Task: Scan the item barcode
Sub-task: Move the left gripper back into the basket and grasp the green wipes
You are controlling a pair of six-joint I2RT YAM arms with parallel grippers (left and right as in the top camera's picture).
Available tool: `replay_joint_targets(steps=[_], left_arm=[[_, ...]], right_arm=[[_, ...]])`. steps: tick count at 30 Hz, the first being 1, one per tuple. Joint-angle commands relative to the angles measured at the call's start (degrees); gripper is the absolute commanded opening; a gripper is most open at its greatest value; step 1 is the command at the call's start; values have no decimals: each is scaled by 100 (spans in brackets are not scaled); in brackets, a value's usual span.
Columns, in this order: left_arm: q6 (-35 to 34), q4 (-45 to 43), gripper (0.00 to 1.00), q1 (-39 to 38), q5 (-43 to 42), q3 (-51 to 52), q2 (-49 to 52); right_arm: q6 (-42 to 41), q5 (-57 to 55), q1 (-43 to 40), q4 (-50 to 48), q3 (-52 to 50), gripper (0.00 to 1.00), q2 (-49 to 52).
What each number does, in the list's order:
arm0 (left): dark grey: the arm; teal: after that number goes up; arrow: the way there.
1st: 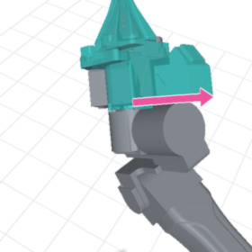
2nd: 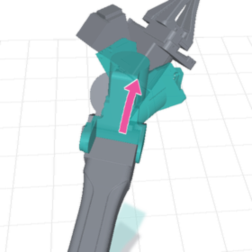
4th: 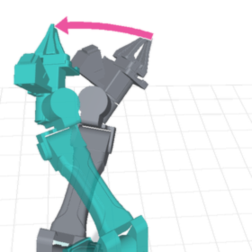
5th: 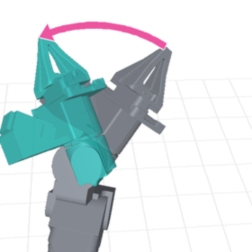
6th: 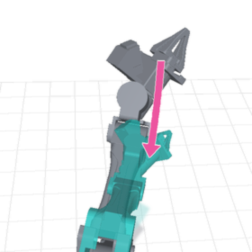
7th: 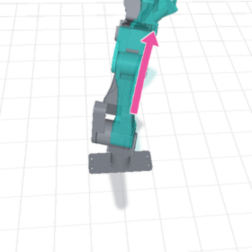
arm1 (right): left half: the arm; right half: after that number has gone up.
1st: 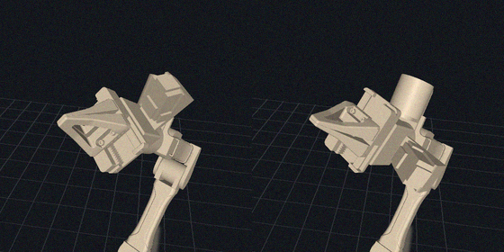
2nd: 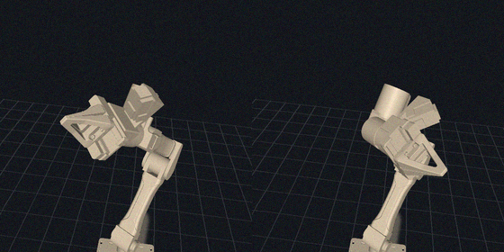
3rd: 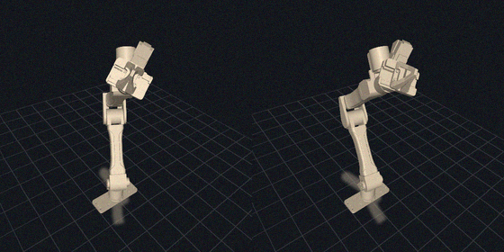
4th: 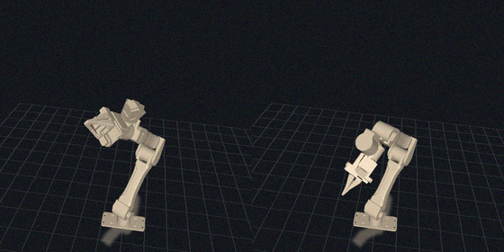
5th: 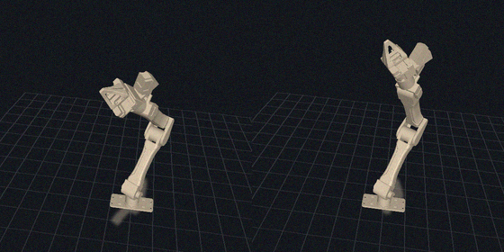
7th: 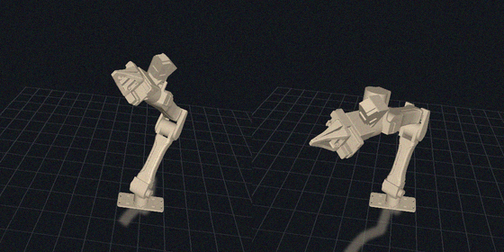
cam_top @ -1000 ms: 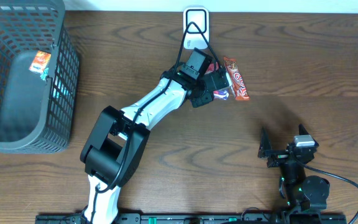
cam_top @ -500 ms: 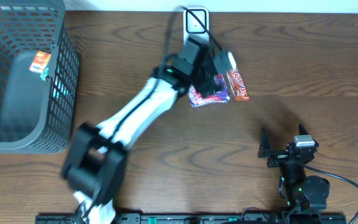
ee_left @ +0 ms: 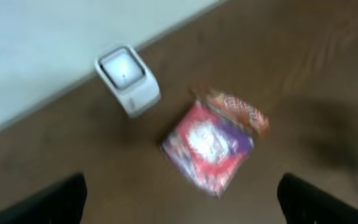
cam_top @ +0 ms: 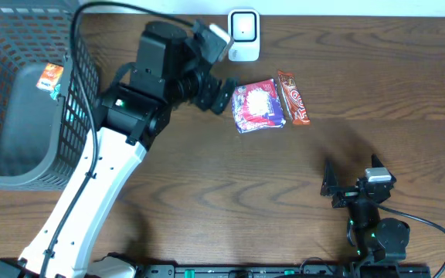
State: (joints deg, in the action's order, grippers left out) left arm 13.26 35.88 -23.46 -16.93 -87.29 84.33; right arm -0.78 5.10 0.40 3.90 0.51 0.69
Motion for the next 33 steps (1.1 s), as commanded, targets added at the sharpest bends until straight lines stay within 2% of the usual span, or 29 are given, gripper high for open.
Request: replay_joint_targets(steps=[1,7,12,19,25,29,33], left_arm=[[-365,85,98,4,-83,0,-48],[-1051,-264,98,4,48,-9,-533],[-1552,-407,98,50,1016,-9,-852],[-1659,-407,98,568,1628,-24,-1235],[-1661,-614,98,1641,3191,-61,-1388],[-1864,-660,98,2677,3357,-61,-1309],[-2769,-590,98,3716,3348,-59,-1003]], right_arm=[[42,-26,39,11,-20,99,-31],[42,-26,39,11,-20,99,-31],[42,-26,39,11,-20,99,-31],[42,-26,39,11,-20,99,-31],[42,-26,39,11,-20,99,-31],[42,-26,39,11,-20,99,-31],[42,-26,39,11,-20,99,-31]])
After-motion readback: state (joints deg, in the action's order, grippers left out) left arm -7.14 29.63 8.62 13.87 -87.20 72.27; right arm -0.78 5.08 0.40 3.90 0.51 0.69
